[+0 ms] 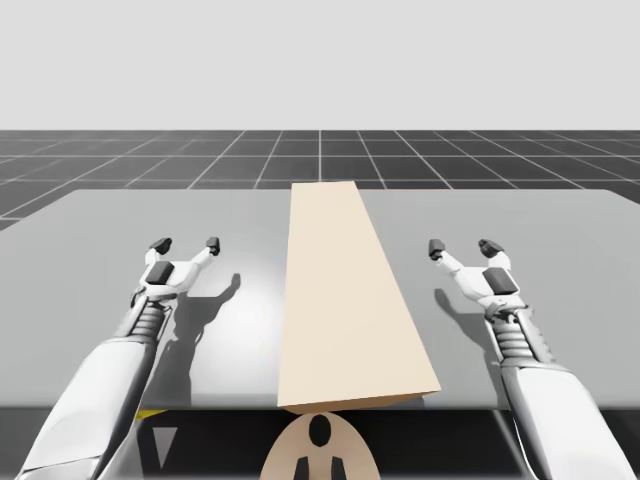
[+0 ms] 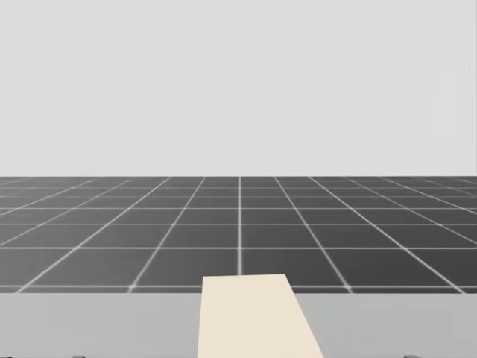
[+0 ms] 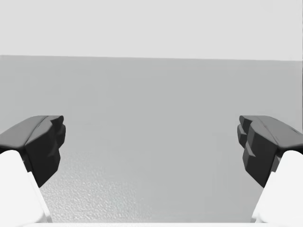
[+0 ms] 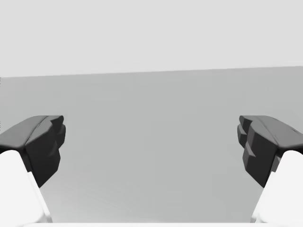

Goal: Retrieve the object from inside the box.

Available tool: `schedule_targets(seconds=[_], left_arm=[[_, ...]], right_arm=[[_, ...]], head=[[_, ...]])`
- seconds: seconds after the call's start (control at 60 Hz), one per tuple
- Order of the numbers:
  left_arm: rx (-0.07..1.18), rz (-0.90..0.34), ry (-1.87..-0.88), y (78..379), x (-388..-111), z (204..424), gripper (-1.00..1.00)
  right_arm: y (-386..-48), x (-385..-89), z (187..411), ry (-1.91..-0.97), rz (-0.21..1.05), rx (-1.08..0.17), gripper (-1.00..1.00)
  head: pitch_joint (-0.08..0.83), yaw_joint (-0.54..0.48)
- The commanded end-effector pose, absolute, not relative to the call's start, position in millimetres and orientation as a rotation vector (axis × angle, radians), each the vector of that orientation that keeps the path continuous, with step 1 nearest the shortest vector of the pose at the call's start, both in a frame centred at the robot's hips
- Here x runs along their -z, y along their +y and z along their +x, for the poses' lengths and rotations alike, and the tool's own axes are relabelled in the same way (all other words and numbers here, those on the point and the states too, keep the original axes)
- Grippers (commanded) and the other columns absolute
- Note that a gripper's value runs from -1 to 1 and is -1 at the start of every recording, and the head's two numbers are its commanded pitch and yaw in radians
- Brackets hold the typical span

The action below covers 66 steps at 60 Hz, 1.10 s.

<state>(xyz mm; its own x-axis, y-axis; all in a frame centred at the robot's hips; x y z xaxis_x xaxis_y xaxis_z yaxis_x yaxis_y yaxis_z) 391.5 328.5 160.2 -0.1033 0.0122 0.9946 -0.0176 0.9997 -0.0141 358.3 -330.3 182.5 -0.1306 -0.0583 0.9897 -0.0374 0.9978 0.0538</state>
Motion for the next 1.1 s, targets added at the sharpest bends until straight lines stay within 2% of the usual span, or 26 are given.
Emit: schedule_targets(seconds=[0.017,0.1,0.15,0.167,0.233,0.3,0.467,0.7,0.883,0.983,1.017,1.1], left_arm=[[-0.011,0.001,-1.663,327.8,-159.1,392.2,-1.00],[0.026,-0.013,-1.623,327.2,-155.9,394.2,-1.00],[0.082,-0.036,-1.567,325.5,-152.4,395.2,-1.00],[0.111,-0.063,-1.542,323.3,-150.1,395.5,-1.00],[0.203,-0.091,-1.494,316.3,-145.1,394.7,-1.00],[0.296,-0.124,-1.473,306.9,-142.1,391.3,-1.00],[0.475,-0.195,-1.481,286.5,-139.5,379.1,-1.00],[0.710,-0.323,-1.510,247.8,-142.5,350.3,-1.00],[0.815,-0.389,-1.522,223.9,-143.4,333.8,-1.00],[0.848,-0.396,-1.515,217.2,-141.0,330.9,-1.00],[0.850,-0.395,-1.512,216.4,-140.5,330.8,-1.00],[0.854,-0.399,-1.510,215.0,-139.1,331.0,-1.00]], right_arm=[[-327.1,-181.4,356.3,-1.683,0.085,0.001,-1.00],[-325.6,-179.9,357.0,-1.672,0.122,-0.025,-1.00],[-324.4,-177.6,357.7,-1.644,0.153,-0.069,-1.00],[-321.9,-174.5,358.7,-1.607,0.190,-0.115,-1.00],[-314.3,-168.7,359.1,-1.559,0.265,-0.205,-1.00],[-305.1,-165.5,357.5,-1.552,0.291,-0.286,-1.00],[-286.1,-167.3,346.5,-1.575,0.365,-0.464,-1.00],[-265.6,-169.5,328.9,-1.611,0.467,-0.690,-1.00],[-240.7,-167.9,313.7,-1.630,0.528,-0.825,-1.00],[-231.6,-163.6,311.6,-1.570,0.567,-0.876,-1.00],[-229.6,-161.6,312.6,-1.577,0.561,-0.881,-1.00],[-225.3,-155.5,316.2,-1.559,0.642,-0.892,-1.00]], head=[[-0.018,0.00],[-0.018,0.00],[-0.017,0.00],[-0.017,0.00],[-0.017,0.00],[-0.017,0.00],[-0.019,0.00],[-0.019,0.00],[-0.017,0.00],[-0.016,-0.01],[-0.017,-0.01],[-0.015,-0.01]])
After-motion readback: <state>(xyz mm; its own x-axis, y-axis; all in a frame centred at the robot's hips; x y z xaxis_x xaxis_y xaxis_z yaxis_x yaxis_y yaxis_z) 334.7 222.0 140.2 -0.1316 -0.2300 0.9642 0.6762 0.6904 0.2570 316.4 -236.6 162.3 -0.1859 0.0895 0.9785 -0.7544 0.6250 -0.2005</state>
